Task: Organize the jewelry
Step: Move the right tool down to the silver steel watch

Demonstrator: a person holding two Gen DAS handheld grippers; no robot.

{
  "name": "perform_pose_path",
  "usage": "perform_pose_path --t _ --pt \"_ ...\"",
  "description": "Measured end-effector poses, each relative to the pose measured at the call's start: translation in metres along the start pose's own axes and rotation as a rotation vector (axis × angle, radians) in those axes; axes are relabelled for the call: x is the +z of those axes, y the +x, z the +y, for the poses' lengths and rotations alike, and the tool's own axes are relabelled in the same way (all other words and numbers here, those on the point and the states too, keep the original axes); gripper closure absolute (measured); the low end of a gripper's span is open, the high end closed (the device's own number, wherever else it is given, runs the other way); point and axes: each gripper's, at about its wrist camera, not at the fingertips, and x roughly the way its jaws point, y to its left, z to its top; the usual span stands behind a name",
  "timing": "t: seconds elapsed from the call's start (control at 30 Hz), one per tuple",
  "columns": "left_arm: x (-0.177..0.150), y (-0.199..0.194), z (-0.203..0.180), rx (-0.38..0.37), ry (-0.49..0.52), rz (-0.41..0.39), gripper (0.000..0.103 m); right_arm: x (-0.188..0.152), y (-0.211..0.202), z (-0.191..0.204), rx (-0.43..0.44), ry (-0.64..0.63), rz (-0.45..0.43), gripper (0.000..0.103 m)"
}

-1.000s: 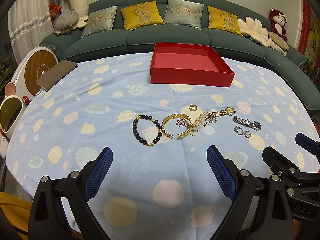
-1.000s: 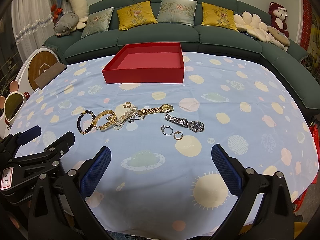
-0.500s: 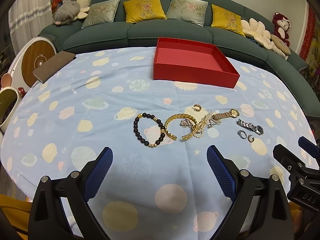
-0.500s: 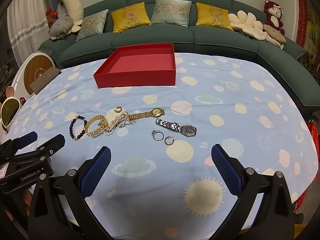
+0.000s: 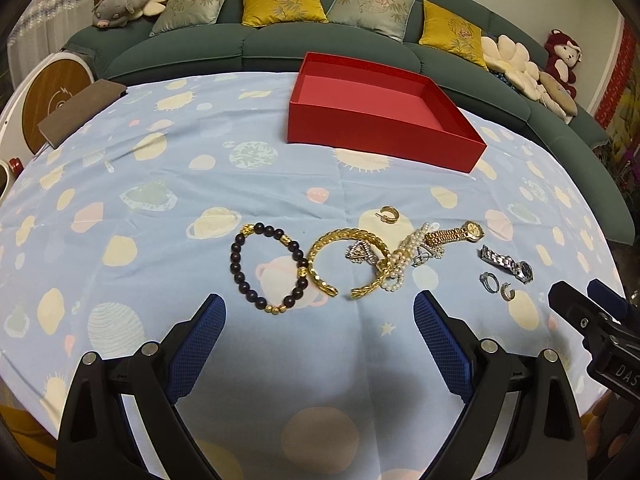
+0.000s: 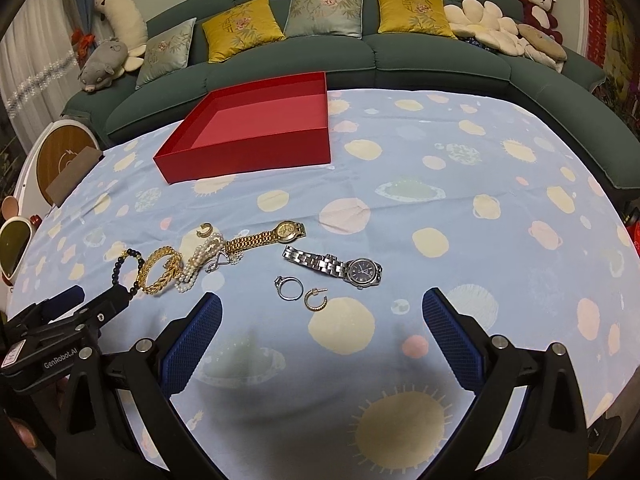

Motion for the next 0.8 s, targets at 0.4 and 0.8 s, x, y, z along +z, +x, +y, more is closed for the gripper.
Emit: perform_pose_path --t 0.4,0.8 --pt "0.004 0.018 -0.011 0.056 0.036 -0.001 0.011 0.010 0.038 -0.021 -0.014 0.038 0.055 0.026" --pt "0.006 0.023 -0.003 0.057 0.018 0.016 0.011 0.014 0.078 -0.027 -0.008 0.017 0.096 0.028"
